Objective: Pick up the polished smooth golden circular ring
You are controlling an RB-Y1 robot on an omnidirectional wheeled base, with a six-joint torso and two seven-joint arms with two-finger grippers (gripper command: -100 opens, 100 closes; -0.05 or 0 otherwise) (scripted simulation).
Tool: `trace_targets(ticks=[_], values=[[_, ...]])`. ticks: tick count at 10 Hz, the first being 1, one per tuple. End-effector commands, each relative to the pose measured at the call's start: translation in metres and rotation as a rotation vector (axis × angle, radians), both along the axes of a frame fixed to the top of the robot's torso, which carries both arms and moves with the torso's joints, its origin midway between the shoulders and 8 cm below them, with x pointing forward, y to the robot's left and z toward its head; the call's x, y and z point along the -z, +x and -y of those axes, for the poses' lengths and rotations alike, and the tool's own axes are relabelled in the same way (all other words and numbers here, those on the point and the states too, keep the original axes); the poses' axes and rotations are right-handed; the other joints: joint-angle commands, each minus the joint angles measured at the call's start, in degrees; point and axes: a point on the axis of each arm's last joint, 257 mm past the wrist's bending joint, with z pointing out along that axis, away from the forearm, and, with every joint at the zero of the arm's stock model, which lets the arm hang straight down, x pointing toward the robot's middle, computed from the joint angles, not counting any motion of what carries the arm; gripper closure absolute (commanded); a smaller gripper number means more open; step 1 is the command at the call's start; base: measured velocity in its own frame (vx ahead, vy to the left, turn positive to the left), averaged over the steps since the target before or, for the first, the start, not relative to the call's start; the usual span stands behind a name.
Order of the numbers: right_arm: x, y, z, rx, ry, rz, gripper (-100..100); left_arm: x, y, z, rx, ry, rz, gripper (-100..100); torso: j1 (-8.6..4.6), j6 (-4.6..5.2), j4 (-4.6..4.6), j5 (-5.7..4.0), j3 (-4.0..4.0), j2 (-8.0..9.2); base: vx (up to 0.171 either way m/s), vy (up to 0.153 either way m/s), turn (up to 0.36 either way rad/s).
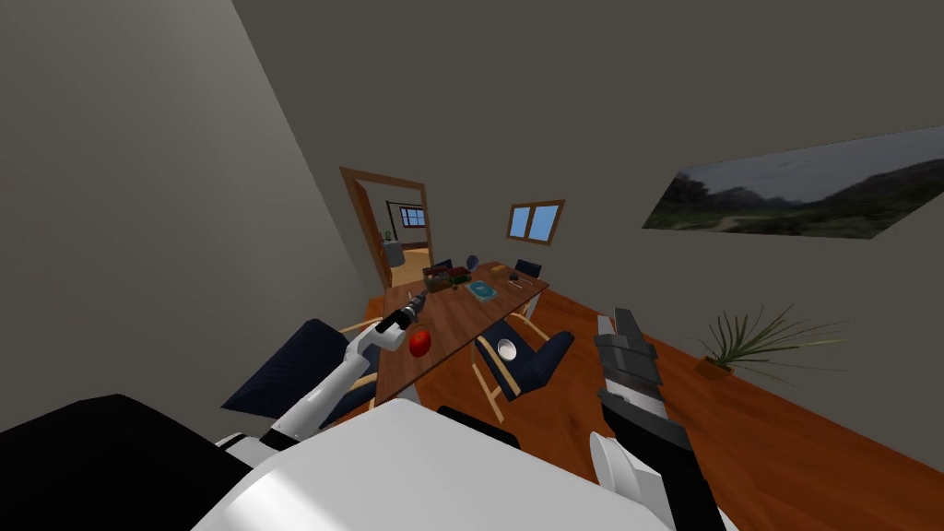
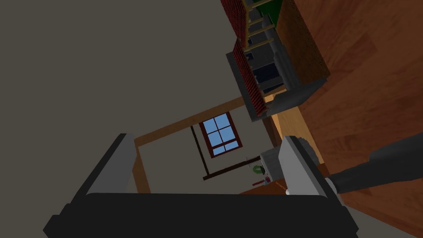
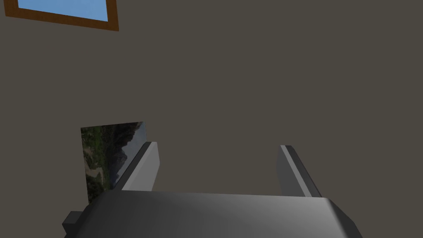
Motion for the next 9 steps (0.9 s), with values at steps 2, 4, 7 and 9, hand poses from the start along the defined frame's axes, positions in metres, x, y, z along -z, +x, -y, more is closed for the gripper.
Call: trace_targets(ticks=[2,4,7,9], values=[[0.0,0.0,0.0,0.0,0.0,0.0,0,0.027,0.002,-0.024,-0.042,0.019,-0.097,-100,0.01,-0.03,0.0,0.0,0.01,0.01,0.0,0.004,-0.083],[0.0,0.0,0.0,0.0,0.0,0.0,0,0.046,0.002,-0.042,-0.072,0.026,-0.17,-100,0.01,-0.03,0.0,0.01,0.0,0.01,-0.001,0.006,-0.09],[0.0,0.0,0.0,0.0,0.0,0.0,0,0.084,-0.008,-0.067,-0.121,0.024,-0.295,-100,0.03,-0.02,0.0,0.0,0.01,0.01,-0.001,0.008,-0.065],[0.0,0.0,0.0,0.0,0.0,0.0,0,0.104,-0.015,-0.084,-0.151,0.023,-0.373,-100,0.03,-0.03,0.0,0.0,0.01,0.02,-0.003,0.01,-0.085]])
